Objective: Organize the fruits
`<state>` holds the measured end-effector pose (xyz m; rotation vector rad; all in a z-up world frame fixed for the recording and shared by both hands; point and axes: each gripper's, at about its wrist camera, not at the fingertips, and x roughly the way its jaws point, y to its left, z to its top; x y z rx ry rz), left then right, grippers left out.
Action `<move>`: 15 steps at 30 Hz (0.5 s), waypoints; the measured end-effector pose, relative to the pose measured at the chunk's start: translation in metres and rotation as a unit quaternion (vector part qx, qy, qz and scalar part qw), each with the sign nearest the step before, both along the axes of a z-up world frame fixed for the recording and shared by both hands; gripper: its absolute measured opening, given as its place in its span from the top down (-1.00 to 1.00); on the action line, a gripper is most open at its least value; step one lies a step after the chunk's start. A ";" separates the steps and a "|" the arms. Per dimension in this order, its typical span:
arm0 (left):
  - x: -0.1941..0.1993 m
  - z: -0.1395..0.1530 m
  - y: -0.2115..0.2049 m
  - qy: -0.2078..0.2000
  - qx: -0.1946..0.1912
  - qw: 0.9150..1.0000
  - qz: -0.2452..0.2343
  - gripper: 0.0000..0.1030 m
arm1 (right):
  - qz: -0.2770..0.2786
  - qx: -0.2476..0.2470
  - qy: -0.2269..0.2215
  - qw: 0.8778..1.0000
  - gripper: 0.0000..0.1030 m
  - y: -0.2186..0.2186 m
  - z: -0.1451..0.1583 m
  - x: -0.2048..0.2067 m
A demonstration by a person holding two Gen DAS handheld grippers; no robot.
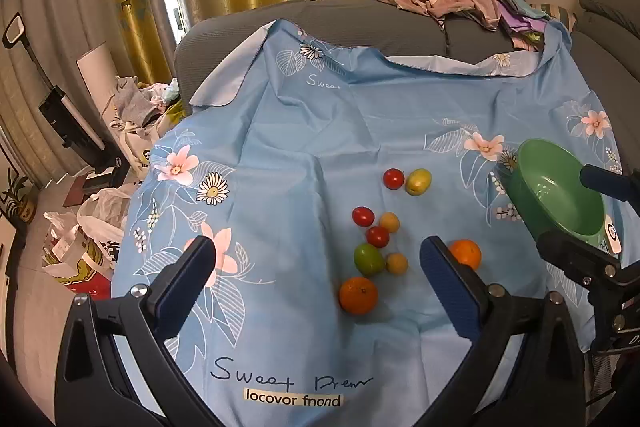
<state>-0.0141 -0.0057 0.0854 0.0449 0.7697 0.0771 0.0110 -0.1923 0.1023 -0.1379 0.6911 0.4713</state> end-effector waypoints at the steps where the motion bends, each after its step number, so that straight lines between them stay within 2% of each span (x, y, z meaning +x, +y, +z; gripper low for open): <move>1: 0.000 0.000 -0.001 0.000 0.000 1.000 0.000 -0.99 | -0.001 0.000 -0.001 1.000 -0.96 -0.001 0.001 -0.001; 15: -0.001 0.000 -0.001 0.004 0.001 1.000 -0.005 -0.99 | -0.001 0.001 0.003 1.000 -0.96 -0.005 0.003 0.000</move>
